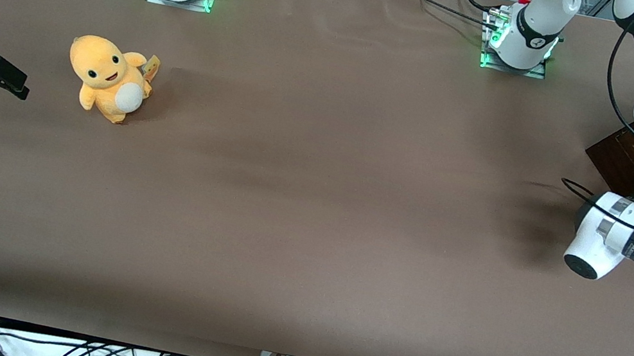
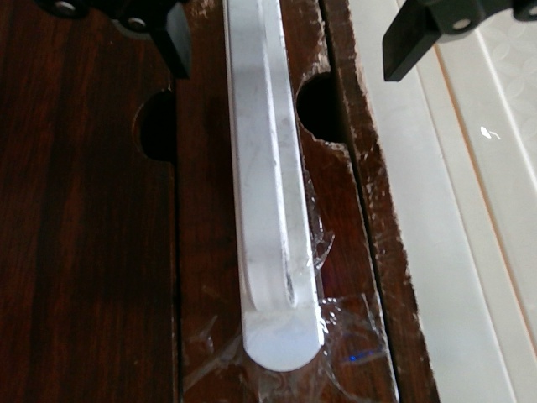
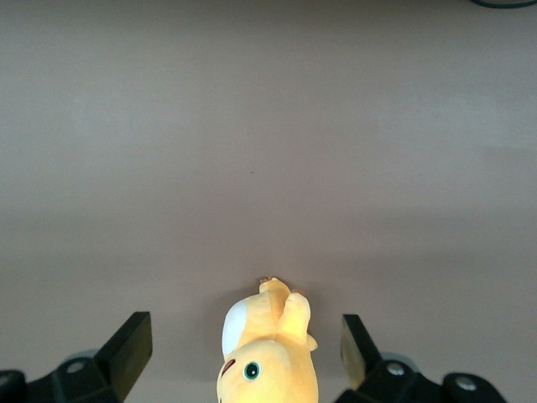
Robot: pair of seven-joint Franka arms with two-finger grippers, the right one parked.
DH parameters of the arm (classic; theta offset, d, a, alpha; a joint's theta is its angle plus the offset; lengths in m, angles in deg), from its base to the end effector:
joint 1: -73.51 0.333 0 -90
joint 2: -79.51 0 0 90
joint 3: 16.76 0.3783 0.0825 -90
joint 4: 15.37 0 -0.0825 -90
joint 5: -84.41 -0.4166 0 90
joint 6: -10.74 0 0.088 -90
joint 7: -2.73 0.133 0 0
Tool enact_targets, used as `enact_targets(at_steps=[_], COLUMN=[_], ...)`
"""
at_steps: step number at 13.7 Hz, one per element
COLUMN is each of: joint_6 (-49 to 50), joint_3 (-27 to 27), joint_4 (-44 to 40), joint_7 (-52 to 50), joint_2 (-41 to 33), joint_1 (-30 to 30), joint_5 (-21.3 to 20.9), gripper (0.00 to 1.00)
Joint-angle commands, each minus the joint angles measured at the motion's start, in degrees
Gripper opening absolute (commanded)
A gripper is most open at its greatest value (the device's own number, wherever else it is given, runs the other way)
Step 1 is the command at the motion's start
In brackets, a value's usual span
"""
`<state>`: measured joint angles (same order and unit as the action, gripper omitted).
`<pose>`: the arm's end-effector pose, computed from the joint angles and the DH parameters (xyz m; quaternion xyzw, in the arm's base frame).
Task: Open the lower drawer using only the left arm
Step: 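Close the left gripper around the white bar handle of the lower drawer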
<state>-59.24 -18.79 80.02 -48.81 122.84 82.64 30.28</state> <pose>0.5909 0.2030 0.2022 -0.7025 -0.2624 0.3035 0.5879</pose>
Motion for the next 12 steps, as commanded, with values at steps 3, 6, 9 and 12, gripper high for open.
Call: enact_targets(at_steps=[3, 6, 9, 12], joint_6=[-0.7, -0.7, -0.7, -0.7], joint_3=[-0.4, -0.5, -0.5, -0.6], joint_4=[-1.3, -2.0, -2.4, -2.5], joint_7=[-0.4, -2.0, -3.1, -4.4], joint_2=[1.0, 1.1, 1.8, 2.5], joint_1=[1.2, 1.2, 0.4, 0.3], joint_5=[-2.2, -1.9, -1.8, -1.8], gripper=[0.82, 0.62, 0.6, 0.6])
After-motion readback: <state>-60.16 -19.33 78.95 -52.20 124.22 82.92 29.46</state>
